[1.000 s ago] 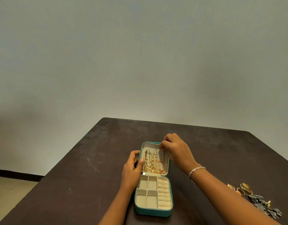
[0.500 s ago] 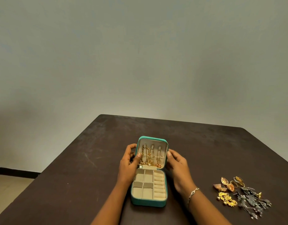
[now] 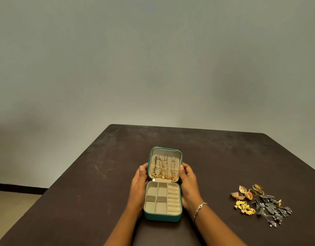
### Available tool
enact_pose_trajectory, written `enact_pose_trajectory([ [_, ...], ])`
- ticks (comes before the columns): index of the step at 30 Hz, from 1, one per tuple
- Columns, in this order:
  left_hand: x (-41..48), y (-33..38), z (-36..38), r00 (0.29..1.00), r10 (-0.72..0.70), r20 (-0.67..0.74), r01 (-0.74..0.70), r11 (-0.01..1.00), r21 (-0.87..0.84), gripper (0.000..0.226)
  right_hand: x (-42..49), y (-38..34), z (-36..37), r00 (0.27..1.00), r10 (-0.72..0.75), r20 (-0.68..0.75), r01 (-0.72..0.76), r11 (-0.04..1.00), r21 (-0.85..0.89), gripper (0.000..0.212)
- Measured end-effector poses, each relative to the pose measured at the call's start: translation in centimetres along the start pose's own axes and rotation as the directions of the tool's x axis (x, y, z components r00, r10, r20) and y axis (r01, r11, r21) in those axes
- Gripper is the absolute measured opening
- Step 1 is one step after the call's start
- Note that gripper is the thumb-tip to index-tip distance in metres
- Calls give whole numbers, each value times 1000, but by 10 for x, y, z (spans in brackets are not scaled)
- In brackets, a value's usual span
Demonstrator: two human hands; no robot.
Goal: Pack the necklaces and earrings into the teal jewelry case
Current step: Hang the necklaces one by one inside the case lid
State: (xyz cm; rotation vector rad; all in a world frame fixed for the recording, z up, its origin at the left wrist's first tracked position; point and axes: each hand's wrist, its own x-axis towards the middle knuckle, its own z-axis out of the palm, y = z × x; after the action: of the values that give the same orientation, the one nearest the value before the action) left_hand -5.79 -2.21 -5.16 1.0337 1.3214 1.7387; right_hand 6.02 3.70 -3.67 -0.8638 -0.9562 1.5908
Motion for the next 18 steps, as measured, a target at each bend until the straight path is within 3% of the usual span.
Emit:
enact_pose_trajectory([
  [6, -13, 10, 17, 997, -53, 47, 56, 996, -74, 40, -5, -11, -11, 1000, -17, 4, 17, 999, -42, 20],
  [18, -19, 12, 76, 980, -104, 168, 112, 993, -33, 59, 5, -46, -60, 997, -41, -63, 34, 993, -112, 21],
])
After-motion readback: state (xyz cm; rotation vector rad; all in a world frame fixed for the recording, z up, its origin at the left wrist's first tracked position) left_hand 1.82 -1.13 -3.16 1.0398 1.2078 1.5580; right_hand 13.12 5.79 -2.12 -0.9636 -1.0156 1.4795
